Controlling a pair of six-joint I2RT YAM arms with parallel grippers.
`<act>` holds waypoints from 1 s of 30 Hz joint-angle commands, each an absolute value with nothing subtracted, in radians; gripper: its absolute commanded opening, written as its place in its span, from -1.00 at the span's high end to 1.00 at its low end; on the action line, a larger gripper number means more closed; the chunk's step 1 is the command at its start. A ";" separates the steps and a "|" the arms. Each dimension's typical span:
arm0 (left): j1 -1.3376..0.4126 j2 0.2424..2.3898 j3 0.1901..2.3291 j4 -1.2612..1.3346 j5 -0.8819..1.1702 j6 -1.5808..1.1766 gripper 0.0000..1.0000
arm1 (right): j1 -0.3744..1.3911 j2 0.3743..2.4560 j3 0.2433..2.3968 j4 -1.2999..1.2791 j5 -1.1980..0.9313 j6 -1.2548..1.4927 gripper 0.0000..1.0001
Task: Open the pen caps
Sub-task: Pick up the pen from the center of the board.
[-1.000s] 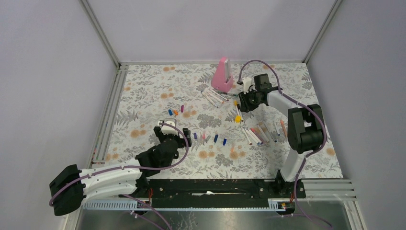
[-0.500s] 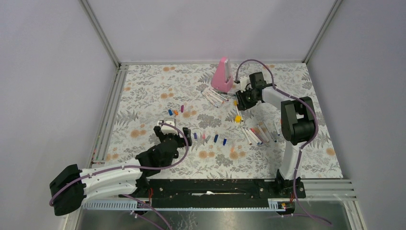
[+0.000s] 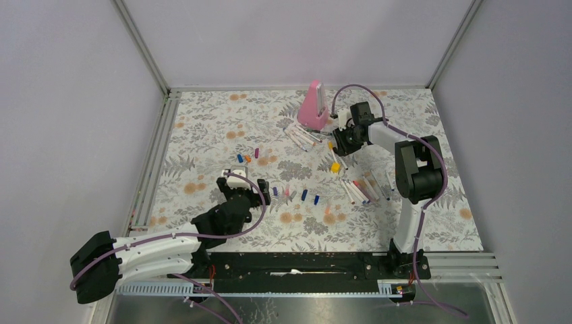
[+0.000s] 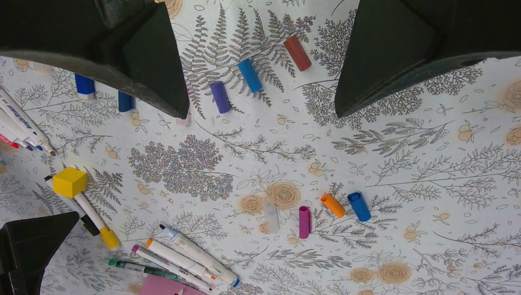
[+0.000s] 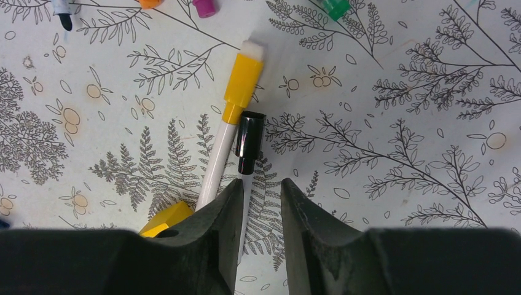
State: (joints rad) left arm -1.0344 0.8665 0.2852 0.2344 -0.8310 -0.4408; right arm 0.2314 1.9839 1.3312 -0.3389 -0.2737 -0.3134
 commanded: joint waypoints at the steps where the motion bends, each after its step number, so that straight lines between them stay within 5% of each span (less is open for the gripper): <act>1: -1.030 0.868 0.288 0.281 -0.837 -0.431 -0.98 | 0.242 2.002 1.355 -0.361 -0.192 -0.335 0.30; 14: -1.028 0.868 0.288 0.279 -0.836 -0.431 -0.98 | 0.241 2.003 1.334 -0.389 -0.231 -0.378 0.15; 30: -1.028 0.867 0.287 0.279 -0.835 -0.433 -0.98 | 0.241 2.009 1.337 -0.444 -0.258 -0.414 0.20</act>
State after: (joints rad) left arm -1.0336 0.8661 0.2852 0.2348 -0.8310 -0.4408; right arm 0.2356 1.9892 1.3338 -0.3920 -0.2855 -0.3958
